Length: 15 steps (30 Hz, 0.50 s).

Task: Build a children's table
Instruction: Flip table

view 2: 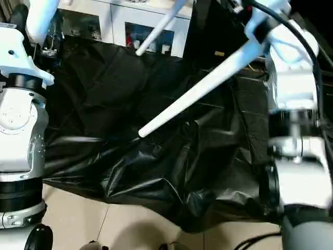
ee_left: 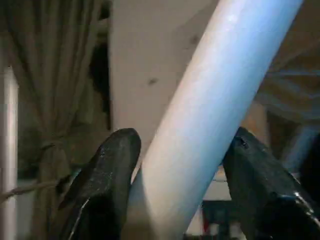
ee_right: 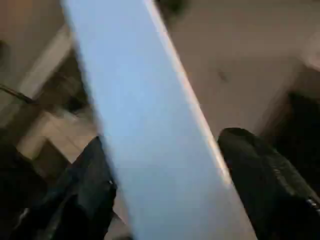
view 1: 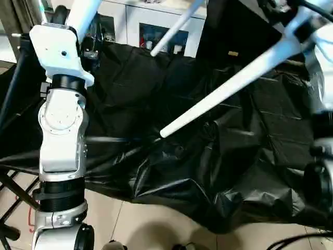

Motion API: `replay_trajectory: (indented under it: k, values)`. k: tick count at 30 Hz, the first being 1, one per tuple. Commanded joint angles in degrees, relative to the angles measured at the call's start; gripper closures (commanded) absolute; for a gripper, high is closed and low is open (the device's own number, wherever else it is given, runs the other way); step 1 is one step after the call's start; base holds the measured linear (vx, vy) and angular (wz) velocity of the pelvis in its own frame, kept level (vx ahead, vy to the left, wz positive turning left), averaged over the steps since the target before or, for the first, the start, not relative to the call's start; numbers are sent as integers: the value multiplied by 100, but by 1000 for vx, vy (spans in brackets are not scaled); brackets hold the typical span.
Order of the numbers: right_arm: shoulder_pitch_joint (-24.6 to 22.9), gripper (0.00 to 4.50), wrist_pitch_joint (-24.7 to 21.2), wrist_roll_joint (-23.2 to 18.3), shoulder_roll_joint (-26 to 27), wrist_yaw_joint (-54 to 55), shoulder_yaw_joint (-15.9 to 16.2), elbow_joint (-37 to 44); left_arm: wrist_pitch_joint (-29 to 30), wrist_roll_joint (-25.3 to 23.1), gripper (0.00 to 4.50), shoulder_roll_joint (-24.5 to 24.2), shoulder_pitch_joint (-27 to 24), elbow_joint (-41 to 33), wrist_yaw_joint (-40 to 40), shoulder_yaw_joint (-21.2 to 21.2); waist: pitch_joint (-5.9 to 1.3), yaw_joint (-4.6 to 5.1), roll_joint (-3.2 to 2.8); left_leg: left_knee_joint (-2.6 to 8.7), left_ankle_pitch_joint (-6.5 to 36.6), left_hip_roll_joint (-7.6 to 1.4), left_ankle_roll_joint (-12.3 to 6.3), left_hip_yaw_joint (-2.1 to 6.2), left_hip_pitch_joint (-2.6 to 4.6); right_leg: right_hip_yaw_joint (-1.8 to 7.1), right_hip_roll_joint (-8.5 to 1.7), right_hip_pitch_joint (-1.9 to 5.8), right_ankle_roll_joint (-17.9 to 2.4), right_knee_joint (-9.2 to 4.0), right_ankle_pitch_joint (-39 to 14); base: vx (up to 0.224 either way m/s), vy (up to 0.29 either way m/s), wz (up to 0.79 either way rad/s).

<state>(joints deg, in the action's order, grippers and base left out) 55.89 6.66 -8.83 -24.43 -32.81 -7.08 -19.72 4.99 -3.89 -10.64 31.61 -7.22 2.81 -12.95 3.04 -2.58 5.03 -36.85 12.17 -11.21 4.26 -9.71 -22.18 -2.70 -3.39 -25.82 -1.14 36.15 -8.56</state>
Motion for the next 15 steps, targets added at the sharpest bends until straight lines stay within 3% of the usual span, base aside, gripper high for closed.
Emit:
replay_trajectory:
  k: [1,2,3,6,8,10,11,13,15]
  values:
    - [111,90,-206,-966,329,-422,211,852,333,238,194,226,-79,357,93,392,-417,9,-41,425,773,-109,-427,11,27,184,-269,411,-770,-379,-1127,0,0,0]
    - [55,72,-590,-1323,380,-519,205,1208,372,219,203,223,-92,335,83,395,-424,21,-70,429,727,-126,-415,23,43,183,-276,404,-800,-380,-1157,0,0,0]
    - [55,72,-590,-1323,380,-519,205,1208,372,219,203,223,-92,335,83,395,-422,15,-73,427,724,-128,-419,20,58,183,-268,397,-800,-392,-1156,0,0,0]
    - [-125,40,-1377,-1876,420,-677,288,1865,442,181,218,219,-104,281,71,384,-417,30,-74,442,862,-142,-359,17,67,186,-276,373,-786,-406,-1297,0,0,0]
    - [-194,20,-1523,-1955,417,-722,326,2001,450,179,230,216,-107,272,75,382,-412,-6,-104,452,902,-160,-336,29,99,185,-282,336,-734,-430,-1448,0,0,0]
    - [-354,13,-1769,-2092,398,-855,385,2209,474,173,235,220,-116,250,86,368,-397,-87,-142,472,1025,-187,-200,12,159,186,-273,287,-748,-467,-1472,0,0,0]
    - [-536,6,-1936,-2150,349,-989,512,2365,481,173,241,221,-122,242,89,361,-389,-92,-128,478,1073,-185,-175,2,175,190,-264,281,-749,-476,-1452,0,0,0]
    - [-823,0,-2194,-2161,263,-1148,688,2624,498,167,251,227,-133,217,79,361,-370,-92,-132,517,1276,-191,-39,16,167,184,-279,318,-732,-486,-1578,0,0,0]
    - [-1259,0,-2389,-1925,247,-1090,955,2809,508,167,257,223,-143,196,65,367,-383,-93,-97,524,1175,-184,38,37,123,189,-309,364,-633,-480,-1558,0,0,0]
